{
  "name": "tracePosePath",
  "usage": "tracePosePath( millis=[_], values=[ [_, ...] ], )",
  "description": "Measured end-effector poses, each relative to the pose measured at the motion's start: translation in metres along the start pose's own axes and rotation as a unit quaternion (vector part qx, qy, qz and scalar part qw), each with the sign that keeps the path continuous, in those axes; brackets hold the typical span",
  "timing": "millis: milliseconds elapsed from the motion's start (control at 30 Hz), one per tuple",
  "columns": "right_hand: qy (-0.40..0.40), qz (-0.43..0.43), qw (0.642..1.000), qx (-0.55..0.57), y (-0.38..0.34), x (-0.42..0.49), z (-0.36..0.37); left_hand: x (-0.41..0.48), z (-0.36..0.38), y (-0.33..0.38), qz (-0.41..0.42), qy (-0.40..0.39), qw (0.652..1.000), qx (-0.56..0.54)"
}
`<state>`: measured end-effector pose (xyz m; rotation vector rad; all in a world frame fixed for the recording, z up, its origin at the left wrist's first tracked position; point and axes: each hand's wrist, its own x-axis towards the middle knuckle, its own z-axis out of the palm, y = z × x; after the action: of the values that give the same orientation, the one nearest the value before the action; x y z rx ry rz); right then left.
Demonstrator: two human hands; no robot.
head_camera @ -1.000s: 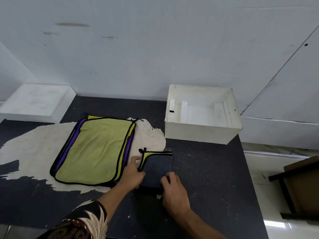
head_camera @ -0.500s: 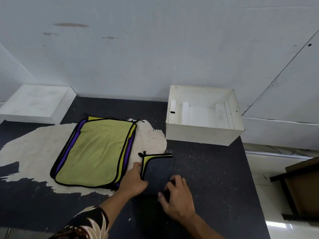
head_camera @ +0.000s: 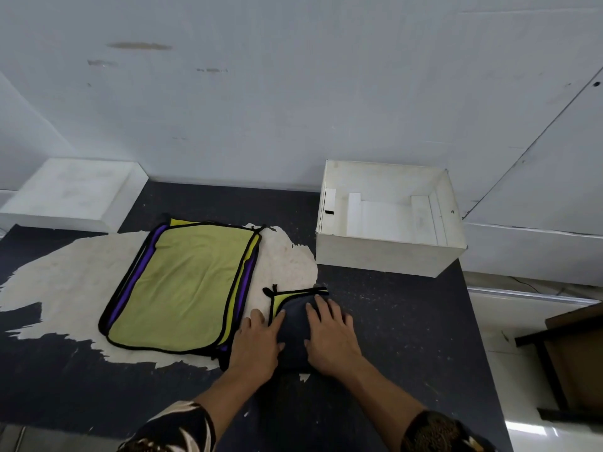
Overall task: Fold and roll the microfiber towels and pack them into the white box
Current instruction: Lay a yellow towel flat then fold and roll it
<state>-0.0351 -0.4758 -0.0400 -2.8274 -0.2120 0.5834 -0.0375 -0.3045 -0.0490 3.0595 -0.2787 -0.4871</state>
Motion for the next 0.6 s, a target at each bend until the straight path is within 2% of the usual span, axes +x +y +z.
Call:
tracePosePath(
  millis=[100,200,267,333,433,500,600],
  values=[
    [0.052,0.046,0.995,0.072,-0.007,-0.003,-0.003,0.001,-0.001,0.000,-0.021,-0.008,0.997,-0.080],
    [0.157,0.178,0.949,0.209,-0.012,-0.010,-0.006,0.001,0.000,0.002,-0.082,0.006,0.970,-0.230],
    [0.132,0.244,0.915,0.293,-0.013,-0.009,-0.010,0.004,0.000,0.004,-0.139,0.006,0.940,-0.310],
    [0.068,0.288,0.889,0.348,-0.013,-0.005,-0.014,0.010,-0.001,0.006,-0.177,-0.011,0.918,-0.355],
    [-0.004,0.315,0.888,0.336,-0.008,-0.001,-0.018,0.017,-0.009,0.009,-0.203,-0.067,0.901,-0.378],
    [-0.019,0.318,0.886,0.336,-0.001,-0.004,-0.021,0.019,-0.015,0.014,-0.196,-0.096,0.900,-0.377],
    [-0.007,0.328,0.879,0.346,0.014,-0.013,-0.024,0.017,-0.020,0.029,-0.156,-0.096,0.892,-0.414]
  ],
)
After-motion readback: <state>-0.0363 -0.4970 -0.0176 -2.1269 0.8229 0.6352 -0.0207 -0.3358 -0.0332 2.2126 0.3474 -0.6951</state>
